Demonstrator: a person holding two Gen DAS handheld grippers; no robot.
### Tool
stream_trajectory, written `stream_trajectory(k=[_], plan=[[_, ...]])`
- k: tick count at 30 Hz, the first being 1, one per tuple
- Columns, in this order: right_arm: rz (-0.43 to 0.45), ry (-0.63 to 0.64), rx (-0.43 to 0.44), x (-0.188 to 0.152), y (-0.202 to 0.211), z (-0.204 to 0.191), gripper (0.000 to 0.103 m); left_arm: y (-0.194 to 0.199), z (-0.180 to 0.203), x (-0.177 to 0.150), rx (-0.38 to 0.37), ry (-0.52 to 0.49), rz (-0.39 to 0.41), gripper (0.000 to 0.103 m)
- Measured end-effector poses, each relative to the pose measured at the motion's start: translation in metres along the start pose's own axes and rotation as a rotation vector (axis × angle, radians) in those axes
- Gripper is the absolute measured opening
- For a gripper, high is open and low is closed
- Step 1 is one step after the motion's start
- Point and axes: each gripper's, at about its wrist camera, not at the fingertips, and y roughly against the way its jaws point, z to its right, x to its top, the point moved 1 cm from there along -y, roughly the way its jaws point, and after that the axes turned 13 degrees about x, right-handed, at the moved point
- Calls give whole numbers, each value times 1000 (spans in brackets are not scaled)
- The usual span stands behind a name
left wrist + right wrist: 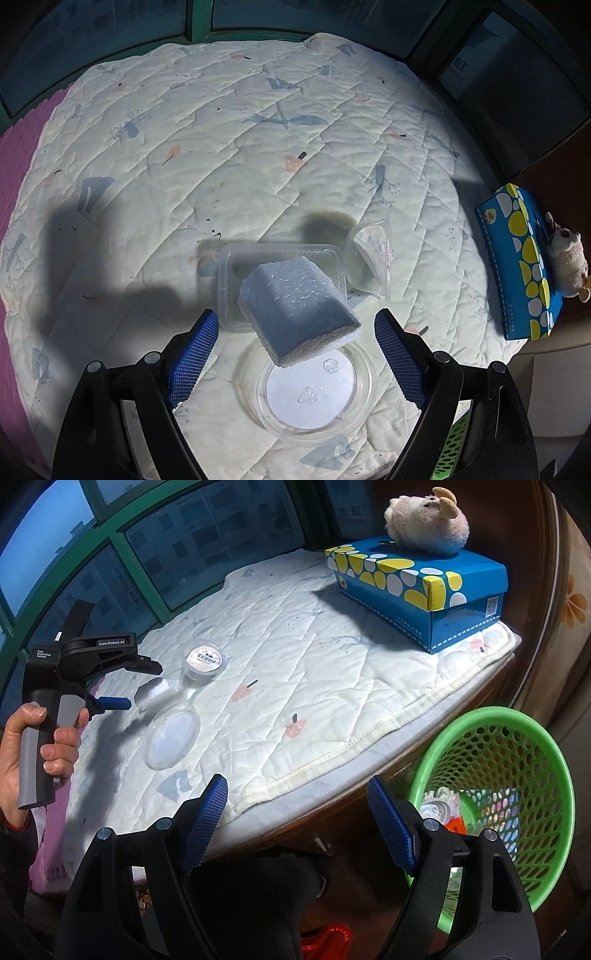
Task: Collect trash
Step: 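Grasp the white foam block with the left tool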
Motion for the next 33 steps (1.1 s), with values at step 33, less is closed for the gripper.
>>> stream_trajectory(k=[33], plan=[[-27, 58, 59, 7, -23, -36, 78, 30, -8, -4, -101, -15, 55, 72]])
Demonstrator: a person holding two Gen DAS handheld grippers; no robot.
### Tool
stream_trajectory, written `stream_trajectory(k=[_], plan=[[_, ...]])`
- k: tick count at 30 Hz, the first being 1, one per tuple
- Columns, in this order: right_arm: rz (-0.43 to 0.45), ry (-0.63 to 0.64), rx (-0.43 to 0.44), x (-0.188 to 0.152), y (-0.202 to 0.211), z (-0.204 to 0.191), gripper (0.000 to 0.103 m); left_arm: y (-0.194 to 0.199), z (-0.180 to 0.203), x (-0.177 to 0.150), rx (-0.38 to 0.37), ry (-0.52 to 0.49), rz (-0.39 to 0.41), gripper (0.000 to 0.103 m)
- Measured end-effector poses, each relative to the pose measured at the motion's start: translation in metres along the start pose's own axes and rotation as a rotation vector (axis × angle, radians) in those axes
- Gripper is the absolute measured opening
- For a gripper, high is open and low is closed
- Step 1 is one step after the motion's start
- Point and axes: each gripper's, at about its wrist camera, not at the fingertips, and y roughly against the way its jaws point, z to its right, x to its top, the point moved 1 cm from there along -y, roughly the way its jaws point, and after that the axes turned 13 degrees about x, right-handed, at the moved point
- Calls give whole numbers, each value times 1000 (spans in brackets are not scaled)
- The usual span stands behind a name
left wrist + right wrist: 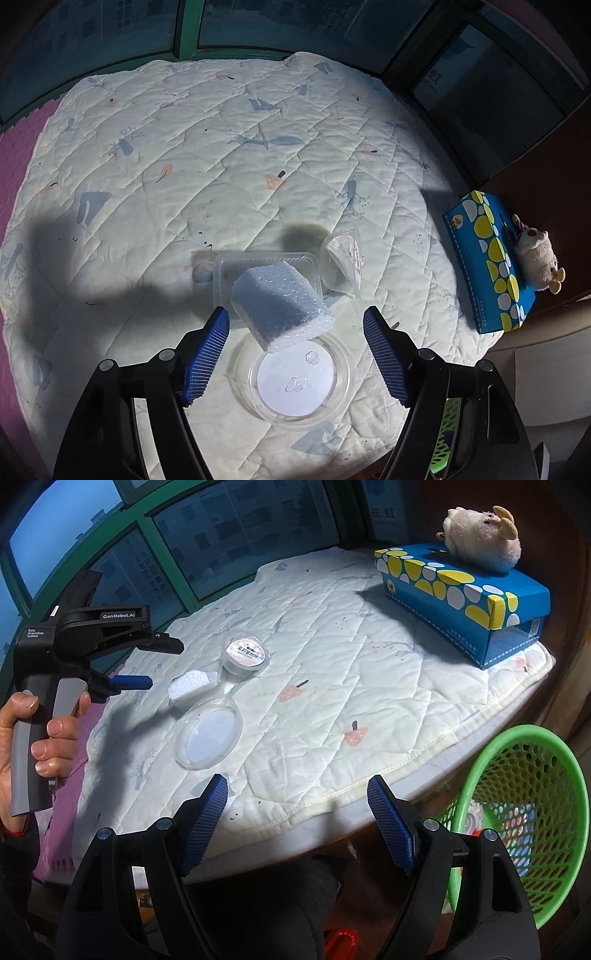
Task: Collect trash
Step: 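Grasp the white foam block with the left tool, then lift the foam block with the left tool while the right tool grasps the clear round lid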
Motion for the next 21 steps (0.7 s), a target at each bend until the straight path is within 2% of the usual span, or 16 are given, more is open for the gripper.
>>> stream_trajectory(k=[10, 15, 16, 17, 21], plan=[[-4, -15, 7, -2, -2, 5, 78, -31, 7, -3, 61, 13, -57, 72], [-9, -17, 11, -2, -3, 5, 78, -39, 7, -5, 58, 20, -67, 72], [-10, -16, 11, -2, -4, 5, 78, -39, 6, -5, 51, 24, -66, 70], [-12, -14, 11, -2, -4, 5, 78, -38, 7, -6, 46, 20, -64, 63], [-19, -7, 14, -1, -7, 2, 78, -29, 8, -8, 31, -4, -38, 62]])
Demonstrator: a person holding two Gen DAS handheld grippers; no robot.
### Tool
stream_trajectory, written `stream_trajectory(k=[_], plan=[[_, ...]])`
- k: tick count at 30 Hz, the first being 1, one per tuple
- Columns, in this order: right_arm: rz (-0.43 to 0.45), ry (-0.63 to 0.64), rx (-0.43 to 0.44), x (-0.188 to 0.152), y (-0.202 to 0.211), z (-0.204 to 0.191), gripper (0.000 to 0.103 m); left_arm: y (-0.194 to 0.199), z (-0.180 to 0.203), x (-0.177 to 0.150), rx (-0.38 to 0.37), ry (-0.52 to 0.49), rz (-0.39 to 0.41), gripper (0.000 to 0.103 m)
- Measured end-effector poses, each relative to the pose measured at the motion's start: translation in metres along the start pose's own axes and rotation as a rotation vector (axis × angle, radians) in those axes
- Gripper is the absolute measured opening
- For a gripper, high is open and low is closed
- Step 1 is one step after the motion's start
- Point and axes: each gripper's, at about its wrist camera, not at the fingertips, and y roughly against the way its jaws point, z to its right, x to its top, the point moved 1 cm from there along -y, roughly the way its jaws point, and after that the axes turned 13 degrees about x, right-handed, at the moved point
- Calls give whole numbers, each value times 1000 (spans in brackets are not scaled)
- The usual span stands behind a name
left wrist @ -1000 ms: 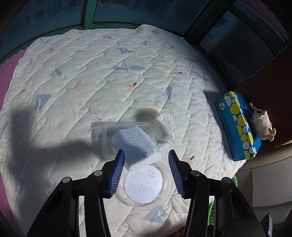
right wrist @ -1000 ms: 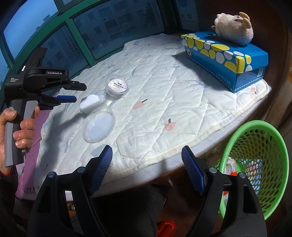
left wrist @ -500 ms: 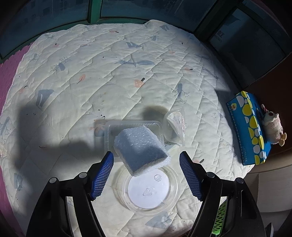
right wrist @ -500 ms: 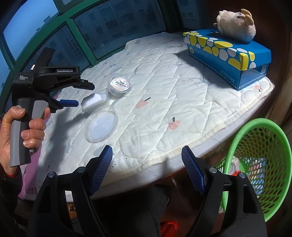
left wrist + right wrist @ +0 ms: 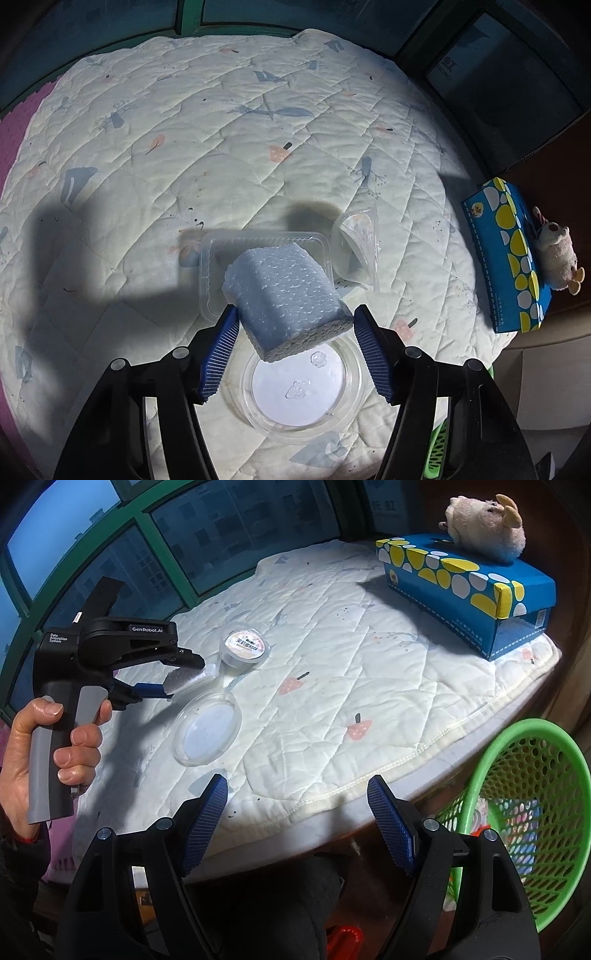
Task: Collect trash
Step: 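Lift the foam block with the left tool while the right tool grasps the clear round lid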
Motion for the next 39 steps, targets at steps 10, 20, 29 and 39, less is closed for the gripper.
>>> stream_trajectory(k=[10, 20, 29, 39], plan=[[6, 28, 27, 16, -9, -15, 78, 47, -19, -6, -79, -13, 75, 61], [-44, 101, 80, 28, -48, -46, 85, 85, -66, -6, -66, 4, 170, 61], [-137, 210, 64, 29, -101, -80, 96, 86, -103, -9, -59, 49, 183, 61], [-226, 312, -60, 24, -145, -85, 98, 74, -123, -13, -66, 73, 167, 61]])
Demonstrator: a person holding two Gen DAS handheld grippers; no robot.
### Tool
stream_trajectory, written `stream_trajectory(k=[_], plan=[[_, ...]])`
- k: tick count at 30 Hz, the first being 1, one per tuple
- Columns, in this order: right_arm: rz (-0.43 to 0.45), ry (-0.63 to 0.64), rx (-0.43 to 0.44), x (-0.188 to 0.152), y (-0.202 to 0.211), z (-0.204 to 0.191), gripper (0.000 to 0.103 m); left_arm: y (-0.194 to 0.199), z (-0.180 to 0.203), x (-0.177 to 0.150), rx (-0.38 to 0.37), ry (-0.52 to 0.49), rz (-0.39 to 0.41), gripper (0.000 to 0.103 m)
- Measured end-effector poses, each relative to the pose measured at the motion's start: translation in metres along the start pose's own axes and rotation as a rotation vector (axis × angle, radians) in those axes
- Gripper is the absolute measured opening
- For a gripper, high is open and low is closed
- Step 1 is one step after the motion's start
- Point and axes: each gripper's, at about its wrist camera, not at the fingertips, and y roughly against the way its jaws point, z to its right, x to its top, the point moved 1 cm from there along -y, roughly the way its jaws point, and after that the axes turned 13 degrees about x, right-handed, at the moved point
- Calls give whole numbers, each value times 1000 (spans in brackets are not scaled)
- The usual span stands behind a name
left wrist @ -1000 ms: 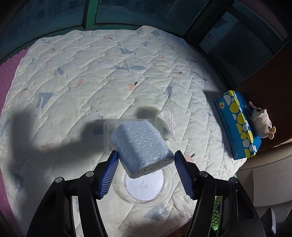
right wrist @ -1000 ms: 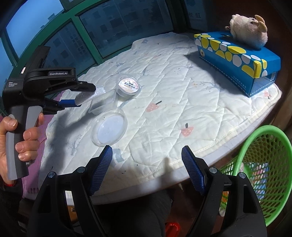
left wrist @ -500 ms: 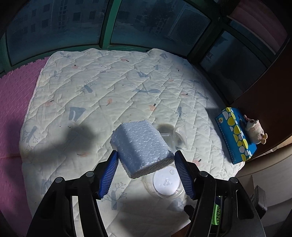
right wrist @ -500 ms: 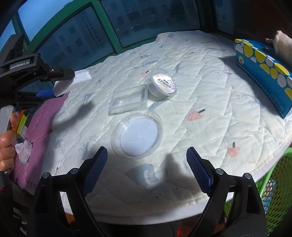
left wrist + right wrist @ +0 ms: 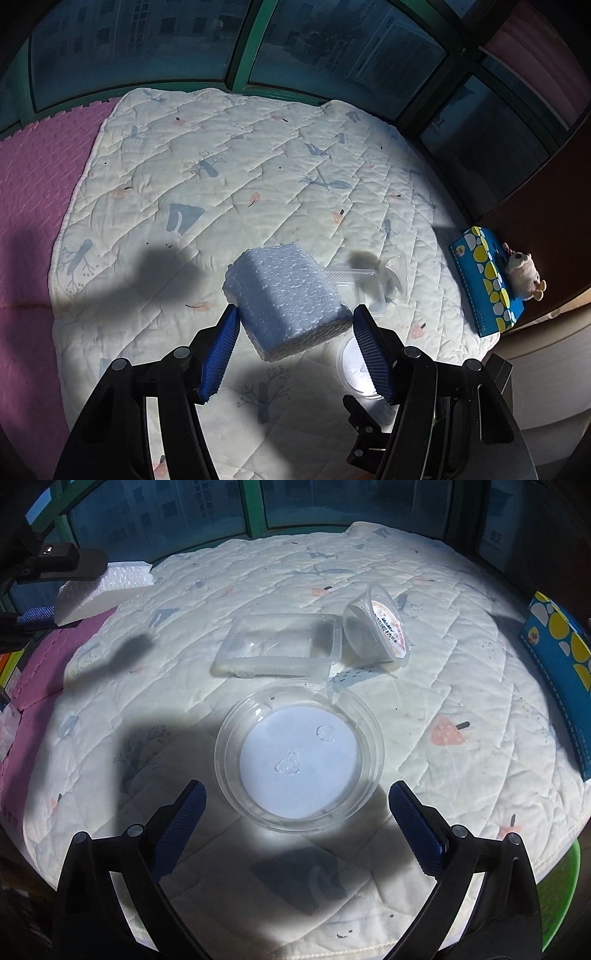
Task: Collect trash
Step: 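Lift the foam block with the left tool while the right tool grasps the clear round lid, then carry block and lid over the green basket and open the right tool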
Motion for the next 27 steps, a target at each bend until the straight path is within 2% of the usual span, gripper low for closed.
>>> stream_trajectory(k=[5, 10, 13, 21, 27], plan=[[6, -26, -2, 3, -8, 2, 98, -5, -2, -4, 9, -10, -5, 61], [5, -16, -24, 4, -9, -1, 88, -7, -2, -5, 10, -6, -10, 61], [11, -16, -16, 3, -5, -2, 88, -5, 1, -6, 4, -9, -5, 61], [62, -71, 5, -15, 28, 10, 88, -4, 22, -17, -6, -53, 1, 61], [106, -135, -17, -37, 59, 26, 88, -2, 53, -32, -37, -115, -8, 61]])
